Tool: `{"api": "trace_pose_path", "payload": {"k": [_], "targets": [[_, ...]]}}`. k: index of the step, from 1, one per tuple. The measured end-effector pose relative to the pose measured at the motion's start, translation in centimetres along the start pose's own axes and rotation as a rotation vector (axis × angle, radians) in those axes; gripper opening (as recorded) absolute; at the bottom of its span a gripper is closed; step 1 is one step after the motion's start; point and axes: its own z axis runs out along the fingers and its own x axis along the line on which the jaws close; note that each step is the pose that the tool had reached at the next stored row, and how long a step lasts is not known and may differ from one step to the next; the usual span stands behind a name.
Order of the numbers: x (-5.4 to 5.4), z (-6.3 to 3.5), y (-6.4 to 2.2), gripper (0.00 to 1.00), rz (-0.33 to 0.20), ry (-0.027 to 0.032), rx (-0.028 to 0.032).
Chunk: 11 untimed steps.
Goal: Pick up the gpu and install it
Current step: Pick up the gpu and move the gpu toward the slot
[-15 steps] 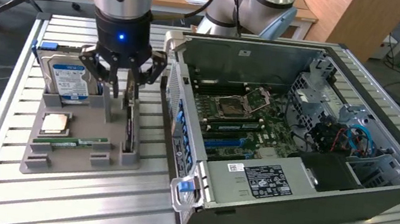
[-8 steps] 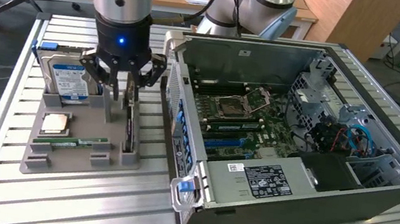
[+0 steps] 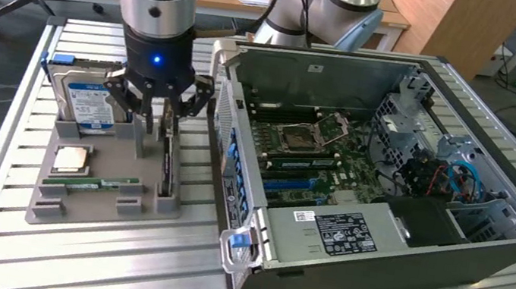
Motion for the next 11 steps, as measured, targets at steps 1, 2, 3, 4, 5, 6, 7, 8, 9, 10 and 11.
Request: {"api": "trace_pose_path", "payload": {"k": [1,2,3,4,5,6,7,8,9,10,11], "targets": [[0.0,0.13,-0.01,0.43,0.0,0.0,0.0],[0.01,0.26,-0.01,0.43,0.0,0.0,0.0],[0.01,0.37,-0.02,0.43,0.0,-0.0001,0.0],[0.01,0.4,-0.02,0.43,0.0,0.0001,0.0001],[0.01,0.4,-0.02,0.43,0.0,0.0002,0.0002],[0.01,0.41,-0.01,0.43,0.0,0.0002,0.0002],[-0.05,0.43,-0.01,0.43,0.0,-0.0001,-0.0001],[-0.13,0.44,0.0,0.43,0.0,-0.0001,0.0],[-0.23,0.44,0.0,0.43,0.0,0.0,0.0],[-0.33,0.45,0.0,0.43,0.0,0.0001,0.0],[-0.43,0.45,0.0,0.43,0.0,0.0001,0.0]]}}
